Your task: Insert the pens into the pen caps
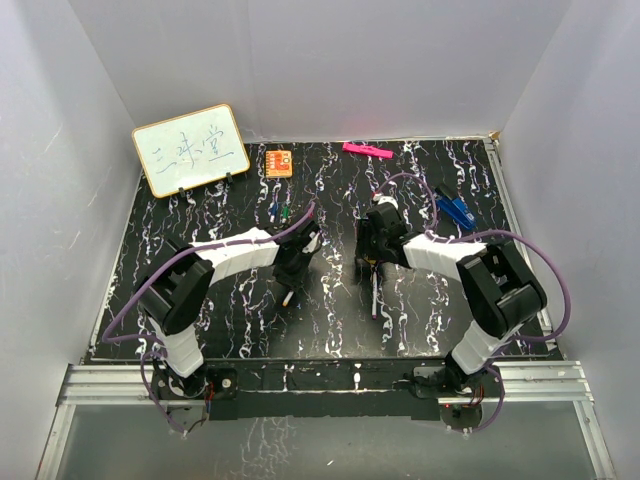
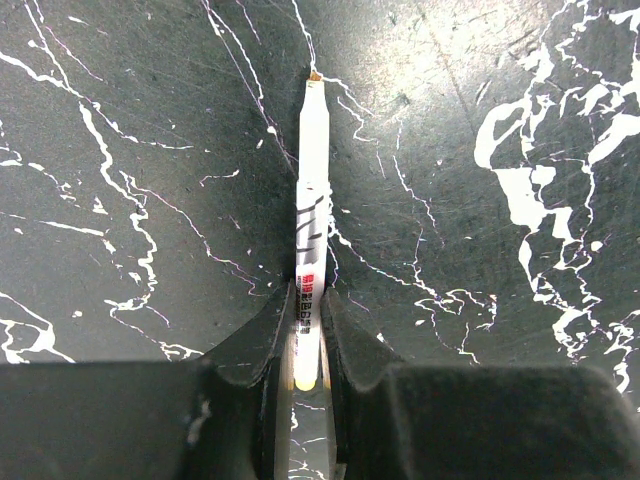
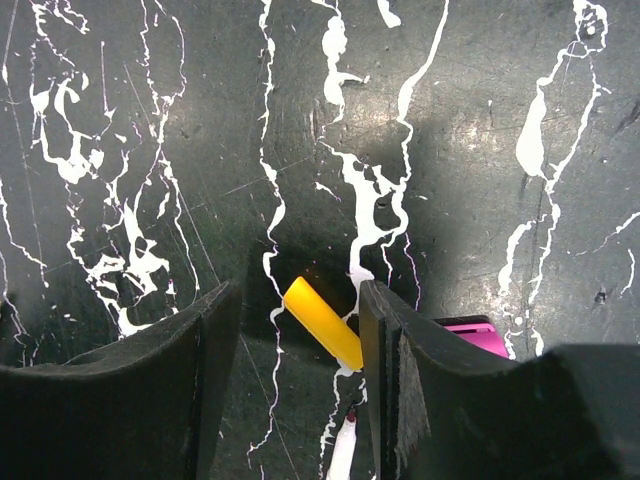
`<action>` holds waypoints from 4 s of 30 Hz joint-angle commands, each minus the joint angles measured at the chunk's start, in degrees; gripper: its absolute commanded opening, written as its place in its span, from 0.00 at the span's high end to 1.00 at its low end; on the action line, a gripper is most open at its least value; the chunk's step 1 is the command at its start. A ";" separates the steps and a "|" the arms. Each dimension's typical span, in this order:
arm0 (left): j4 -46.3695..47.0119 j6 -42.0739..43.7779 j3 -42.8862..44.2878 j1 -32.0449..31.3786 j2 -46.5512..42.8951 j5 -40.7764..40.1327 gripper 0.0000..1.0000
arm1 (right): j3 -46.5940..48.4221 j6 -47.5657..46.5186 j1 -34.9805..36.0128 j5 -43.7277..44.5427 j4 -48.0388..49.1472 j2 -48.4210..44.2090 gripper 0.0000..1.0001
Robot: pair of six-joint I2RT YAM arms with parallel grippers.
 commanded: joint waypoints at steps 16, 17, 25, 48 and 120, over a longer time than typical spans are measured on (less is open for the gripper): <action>0.34 -0.33 -1.17 1.30 -1.79 1.73 1.00 | 3.20 5.19 6.40 9.61 -23.02 6.79 0.55; 0.33 -0.32 -1.10 1.39 -1.74 1.66 1.00 | 3.10 5.38 6.66 9.67 -23.39 6.49 0.55; 0.76 -0.41 -0.90 1.60 -1.53 2.08 1.00 | 2.11 5.78 7.72 9.42 -23.87 6.21 0.59; 0.80 -0.24 -0.99 1.78 -1.96 2.01 1.00 | 3.32 5.02 7.75 9.40 -23.68 11.60 0.81; 52.08 -5.35 -13.12 -1.73 -23.97 23.48 1.00 | -16.64 6.82 6.22 3.20 47.33 -34.48 1.00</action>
